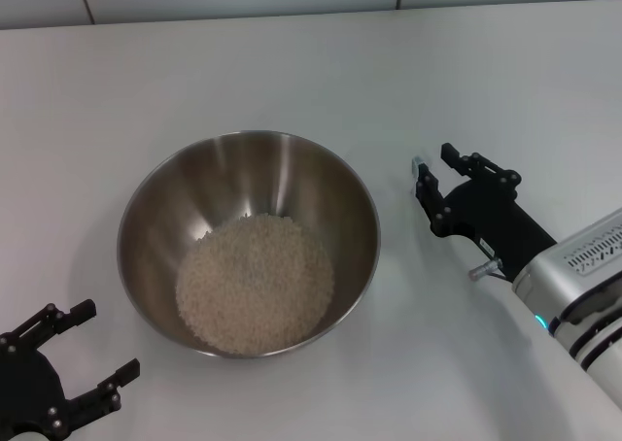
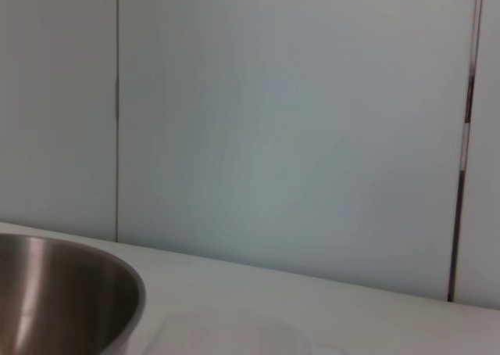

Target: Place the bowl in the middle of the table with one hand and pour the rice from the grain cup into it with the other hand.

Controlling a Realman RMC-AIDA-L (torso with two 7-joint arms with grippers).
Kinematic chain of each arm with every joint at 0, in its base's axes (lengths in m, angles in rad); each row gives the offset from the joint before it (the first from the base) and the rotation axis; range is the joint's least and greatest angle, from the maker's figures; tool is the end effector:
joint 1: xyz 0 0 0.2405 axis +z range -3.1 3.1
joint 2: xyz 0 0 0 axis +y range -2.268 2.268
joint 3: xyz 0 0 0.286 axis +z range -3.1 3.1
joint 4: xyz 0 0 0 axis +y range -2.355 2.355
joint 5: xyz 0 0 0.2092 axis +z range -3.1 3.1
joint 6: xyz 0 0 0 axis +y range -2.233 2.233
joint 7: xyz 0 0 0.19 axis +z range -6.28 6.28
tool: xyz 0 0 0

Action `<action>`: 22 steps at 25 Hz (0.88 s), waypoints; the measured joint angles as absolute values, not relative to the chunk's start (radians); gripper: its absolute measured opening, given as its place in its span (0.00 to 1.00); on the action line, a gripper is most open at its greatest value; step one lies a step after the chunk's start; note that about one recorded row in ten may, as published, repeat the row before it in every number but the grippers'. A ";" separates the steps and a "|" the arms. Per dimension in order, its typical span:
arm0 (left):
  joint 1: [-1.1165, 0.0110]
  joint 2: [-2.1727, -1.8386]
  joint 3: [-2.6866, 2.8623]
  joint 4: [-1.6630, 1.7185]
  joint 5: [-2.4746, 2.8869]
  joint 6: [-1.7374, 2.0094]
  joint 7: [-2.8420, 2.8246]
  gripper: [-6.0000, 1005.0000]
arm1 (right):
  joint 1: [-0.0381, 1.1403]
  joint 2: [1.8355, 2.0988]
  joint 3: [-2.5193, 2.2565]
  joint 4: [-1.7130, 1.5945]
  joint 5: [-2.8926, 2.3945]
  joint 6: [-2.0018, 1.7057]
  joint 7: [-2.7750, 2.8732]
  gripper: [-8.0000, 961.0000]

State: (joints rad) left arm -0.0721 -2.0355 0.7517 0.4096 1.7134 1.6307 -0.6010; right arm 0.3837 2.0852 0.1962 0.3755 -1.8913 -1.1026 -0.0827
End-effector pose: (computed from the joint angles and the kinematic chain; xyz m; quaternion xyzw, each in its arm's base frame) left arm -0.3742 0.2015 -0.0531 -0.9137 -0.1321 -0.2574 0.2855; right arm 0.3096 0.3284 -0.1331 -0.8027 0.2097 0.2556 0.4963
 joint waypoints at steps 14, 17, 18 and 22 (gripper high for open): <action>-0.074 -2.035 0.748 0.408 1.713 1.632 -0.601 0.82 | 0.235 2.081 0.185 0.362 -2.007 -1.276 -0.081 0.66; -0.072 -2.033 0.747 0.405 1.713 1.634 -0.601 0.82 | 0.160 2.076 0.184 0.295 -2.182 -1.417 -0.069 0.69; -0.071 -2.032 0.747 0.406 1.713 1.635 -0.601 0.82 | 0.152 2.072 0.185 0.276 -2.220 -1.435 -0.048 0.70; -0.071 -2.030 0.747 0.405 1.713 1.638 -0.601 0.82 | 0.149 2.067 0.183 0.181 -2.341 -1.492 0.066 0.73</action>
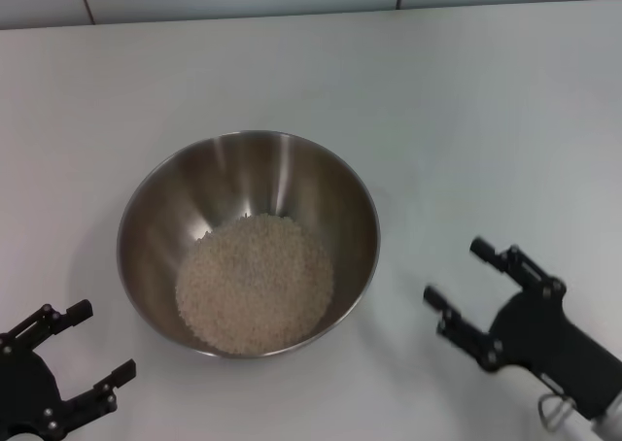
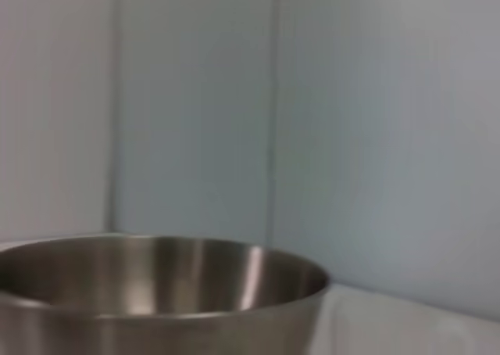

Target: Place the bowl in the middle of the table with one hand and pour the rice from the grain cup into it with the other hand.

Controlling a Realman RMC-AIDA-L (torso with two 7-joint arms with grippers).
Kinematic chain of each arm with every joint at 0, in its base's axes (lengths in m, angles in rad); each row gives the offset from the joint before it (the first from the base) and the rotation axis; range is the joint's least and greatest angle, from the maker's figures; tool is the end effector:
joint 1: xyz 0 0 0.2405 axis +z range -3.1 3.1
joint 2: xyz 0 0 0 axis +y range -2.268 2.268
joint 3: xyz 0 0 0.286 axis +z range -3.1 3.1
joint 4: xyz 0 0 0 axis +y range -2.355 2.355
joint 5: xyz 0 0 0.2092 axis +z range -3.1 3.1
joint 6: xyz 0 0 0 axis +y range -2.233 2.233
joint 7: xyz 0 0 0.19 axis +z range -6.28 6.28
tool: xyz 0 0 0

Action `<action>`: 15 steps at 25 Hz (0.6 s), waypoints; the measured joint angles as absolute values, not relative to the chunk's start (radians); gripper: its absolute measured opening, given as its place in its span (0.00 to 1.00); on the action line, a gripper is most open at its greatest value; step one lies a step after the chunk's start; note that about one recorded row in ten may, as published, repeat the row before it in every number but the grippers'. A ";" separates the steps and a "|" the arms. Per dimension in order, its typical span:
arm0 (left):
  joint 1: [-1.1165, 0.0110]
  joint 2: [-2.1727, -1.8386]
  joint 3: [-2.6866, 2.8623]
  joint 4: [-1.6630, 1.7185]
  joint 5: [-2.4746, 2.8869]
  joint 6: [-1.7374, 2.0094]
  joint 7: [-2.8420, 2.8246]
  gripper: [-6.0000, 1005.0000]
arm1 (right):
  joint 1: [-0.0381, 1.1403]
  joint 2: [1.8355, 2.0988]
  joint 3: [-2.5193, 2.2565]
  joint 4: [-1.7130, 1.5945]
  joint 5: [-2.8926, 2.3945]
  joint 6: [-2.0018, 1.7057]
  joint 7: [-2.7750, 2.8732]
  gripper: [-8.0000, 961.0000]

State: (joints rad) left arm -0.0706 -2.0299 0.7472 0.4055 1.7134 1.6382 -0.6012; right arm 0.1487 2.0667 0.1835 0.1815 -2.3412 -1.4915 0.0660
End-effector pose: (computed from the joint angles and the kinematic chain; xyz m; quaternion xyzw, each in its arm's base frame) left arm -0.3751 0.2004 -0.0506 -0.9129 -0.1328 -0.2588 0.2863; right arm 0.3284 0.2157 -0.1146 -0.8468 0.1249 0.3120 0.4122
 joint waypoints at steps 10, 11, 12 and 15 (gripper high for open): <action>-0.065 -2.030 0.751 0.408 1.713 1.651 -0.600 0.82 | 0.184 2.077 0.170 0.048 -2.514 -1.584 0.170 0.79; -0.064 -2.031 0.752 0.406 1.713 1.651 -0.598 0.82 | 0.184 2.077 0.170 0.048 -2.514 -1.584 0.170 0.79; -0.064 -2.031 0.753 0.406 1.713 1.651 -0.597 0.82 | 0.184 2.077 0.170 0.048 -2.515 -1.585 0.168 0.79; -0.064 -2.032 0.754 0.404 1.713 1.651 -0.594 0.82 | 0.185 2.078 0.170 0.049 -2.517 -1.585 0.167 0.79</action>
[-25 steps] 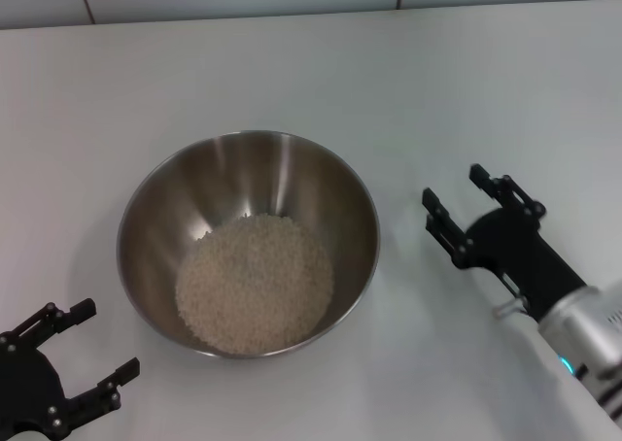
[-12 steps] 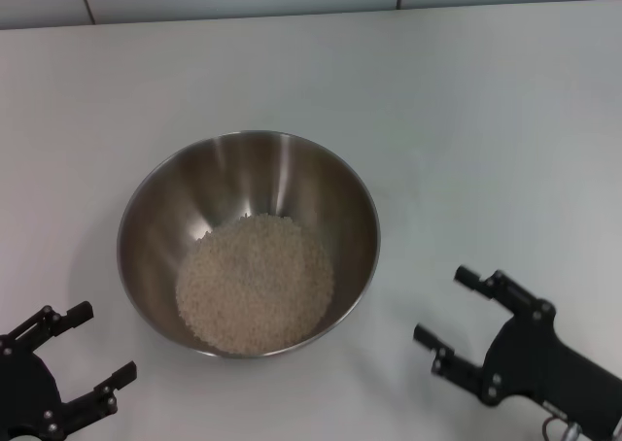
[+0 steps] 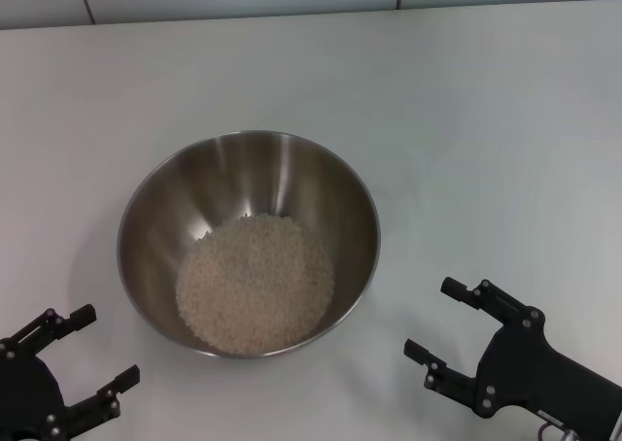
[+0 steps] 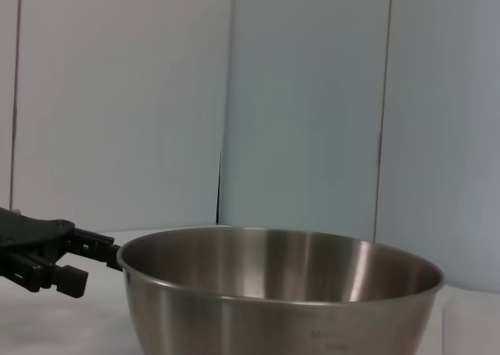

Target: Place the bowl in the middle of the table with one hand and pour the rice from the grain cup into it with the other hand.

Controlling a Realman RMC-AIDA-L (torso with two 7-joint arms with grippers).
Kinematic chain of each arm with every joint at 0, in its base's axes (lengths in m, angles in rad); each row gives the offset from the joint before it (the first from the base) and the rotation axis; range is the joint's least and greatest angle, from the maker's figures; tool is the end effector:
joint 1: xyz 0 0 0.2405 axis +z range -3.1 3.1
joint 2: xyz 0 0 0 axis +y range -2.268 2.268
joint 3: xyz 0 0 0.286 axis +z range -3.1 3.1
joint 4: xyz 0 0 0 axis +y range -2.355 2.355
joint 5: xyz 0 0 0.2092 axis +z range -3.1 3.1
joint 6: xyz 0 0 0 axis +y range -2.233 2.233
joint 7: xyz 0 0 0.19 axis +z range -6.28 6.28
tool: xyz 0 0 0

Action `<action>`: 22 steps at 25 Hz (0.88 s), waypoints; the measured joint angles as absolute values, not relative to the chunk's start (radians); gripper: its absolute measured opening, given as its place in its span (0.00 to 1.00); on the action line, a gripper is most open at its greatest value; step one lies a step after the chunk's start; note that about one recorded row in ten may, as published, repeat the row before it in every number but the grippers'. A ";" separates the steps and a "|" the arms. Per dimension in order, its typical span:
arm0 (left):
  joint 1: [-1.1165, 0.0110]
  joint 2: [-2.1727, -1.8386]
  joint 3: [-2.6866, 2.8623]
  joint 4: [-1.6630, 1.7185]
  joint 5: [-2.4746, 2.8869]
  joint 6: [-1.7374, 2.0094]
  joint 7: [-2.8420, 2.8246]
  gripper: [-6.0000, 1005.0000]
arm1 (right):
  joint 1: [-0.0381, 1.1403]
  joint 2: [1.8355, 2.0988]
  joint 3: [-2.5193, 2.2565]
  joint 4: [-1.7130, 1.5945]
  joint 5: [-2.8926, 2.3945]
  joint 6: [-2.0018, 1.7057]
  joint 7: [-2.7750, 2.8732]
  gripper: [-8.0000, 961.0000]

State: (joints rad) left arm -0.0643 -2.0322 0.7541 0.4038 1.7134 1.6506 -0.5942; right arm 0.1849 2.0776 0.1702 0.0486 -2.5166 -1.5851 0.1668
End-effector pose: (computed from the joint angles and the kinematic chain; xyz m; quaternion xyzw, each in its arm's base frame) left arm -0.3731 0.1963 -0.0523 -0.9134 -0.1305 -0.2633 0.2819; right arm 0.3233 0.2002 -0.1196 -0.8854 0.0917 0.3218 0.3228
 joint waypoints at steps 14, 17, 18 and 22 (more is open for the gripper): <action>-0.063 -2.034 0.753 0.403 1.713 1.651 -0.593 0.82 | 0.195 2.079 0.170 0.053 -2.518 -1.584 0.166 0.79; -0.063 -2.034 0.752 0.403 1.713 1.651 -0.592 0.82 | 0.196 2.080 0.170 0.053 -2.518 -1.582 0.166 0.79; -0.063 -2.034 0.752 0.403 1.713 1.651 -0.592 0.82 | 0.196 2.080 0.170 0.053 -2.518 -1.579 0.166 0.79; -0.063 -2.034 0.753 0.403 1.713 1.651 -0.592 0.82 | 0.197 2.080 0.170 0.052 -2.519 -1.578 0.166 0.79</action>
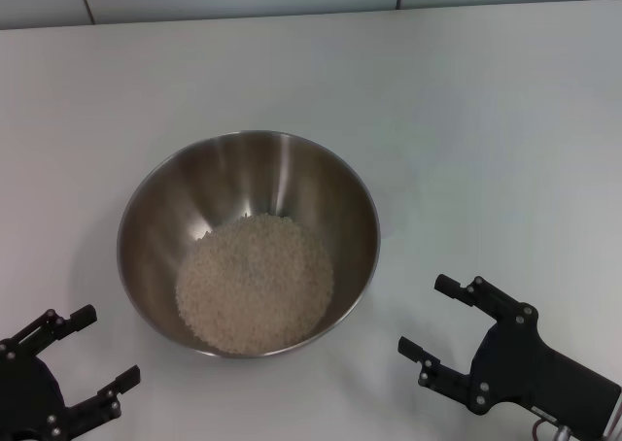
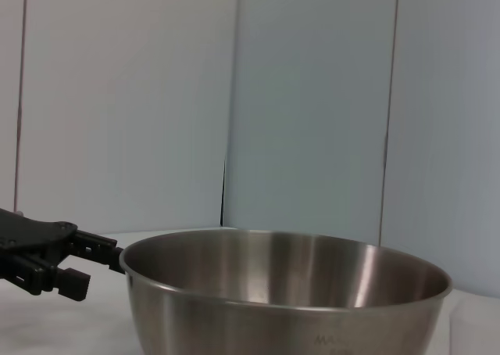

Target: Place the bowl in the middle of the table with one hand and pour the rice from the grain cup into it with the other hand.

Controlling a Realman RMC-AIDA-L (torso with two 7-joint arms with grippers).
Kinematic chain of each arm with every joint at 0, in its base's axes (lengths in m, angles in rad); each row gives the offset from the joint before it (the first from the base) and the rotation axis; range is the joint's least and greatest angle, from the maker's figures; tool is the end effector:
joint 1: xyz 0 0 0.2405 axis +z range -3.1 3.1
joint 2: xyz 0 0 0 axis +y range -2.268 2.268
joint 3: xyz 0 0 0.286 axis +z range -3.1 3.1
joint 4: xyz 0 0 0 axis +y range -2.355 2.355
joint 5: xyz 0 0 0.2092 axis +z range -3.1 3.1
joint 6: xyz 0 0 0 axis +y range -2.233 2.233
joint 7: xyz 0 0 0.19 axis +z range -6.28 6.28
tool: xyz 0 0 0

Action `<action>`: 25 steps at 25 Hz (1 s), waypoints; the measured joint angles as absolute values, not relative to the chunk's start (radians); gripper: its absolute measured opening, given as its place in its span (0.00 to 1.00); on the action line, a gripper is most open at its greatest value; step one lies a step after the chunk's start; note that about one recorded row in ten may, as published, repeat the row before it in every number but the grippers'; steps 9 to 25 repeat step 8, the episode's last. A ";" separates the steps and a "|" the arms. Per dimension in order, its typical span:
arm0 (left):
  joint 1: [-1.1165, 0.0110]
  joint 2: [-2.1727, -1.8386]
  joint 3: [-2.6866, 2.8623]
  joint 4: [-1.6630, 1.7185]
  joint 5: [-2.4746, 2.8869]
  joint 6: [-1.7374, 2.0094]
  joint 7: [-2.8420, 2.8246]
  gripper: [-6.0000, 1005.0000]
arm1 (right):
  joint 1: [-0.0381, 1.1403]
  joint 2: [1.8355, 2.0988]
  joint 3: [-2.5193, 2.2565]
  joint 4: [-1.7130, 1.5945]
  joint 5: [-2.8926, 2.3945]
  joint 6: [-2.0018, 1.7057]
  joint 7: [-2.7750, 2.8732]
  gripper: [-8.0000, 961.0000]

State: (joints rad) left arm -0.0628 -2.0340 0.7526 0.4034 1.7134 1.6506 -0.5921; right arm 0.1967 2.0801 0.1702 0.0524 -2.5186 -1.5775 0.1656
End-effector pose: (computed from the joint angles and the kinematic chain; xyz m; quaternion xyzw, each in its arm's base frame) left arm -0.3729 0.1958 -0.0528 -0.9129 -0.1308 -0.2637 0.2828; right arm 0.3202 0.2037 -0.1218 -0.8865 0.0879 0.3228 0.3196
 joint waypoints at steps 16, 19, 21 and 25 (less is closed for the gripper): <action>-0.063 -2.034 0.753 0.403 1.713 1.651 -0.592 0.82 | 0.196 2.082 0.170 0.052 -2.519 -1.577 0.166 0.79; -0.063 -2.034 0.753 0.403 1.713 1.651 -0.592 0.82 | 0.196 2.082 0.170 0.052 -2.519 -1.577 0.166 0.79; -0.063 -2.034 0.753 0.403 1.713 1.651 -0.592 0.82 | 0.196 2.082 0.170 0.052 -2.519 -1.577 0.166 0.79; -0.063 -2.034 0.753 0.403 1.713 1.651 -0.592 0.82 | 0.196 2.082 0.170 0.052 -2.519 -1.577 0.166 0.79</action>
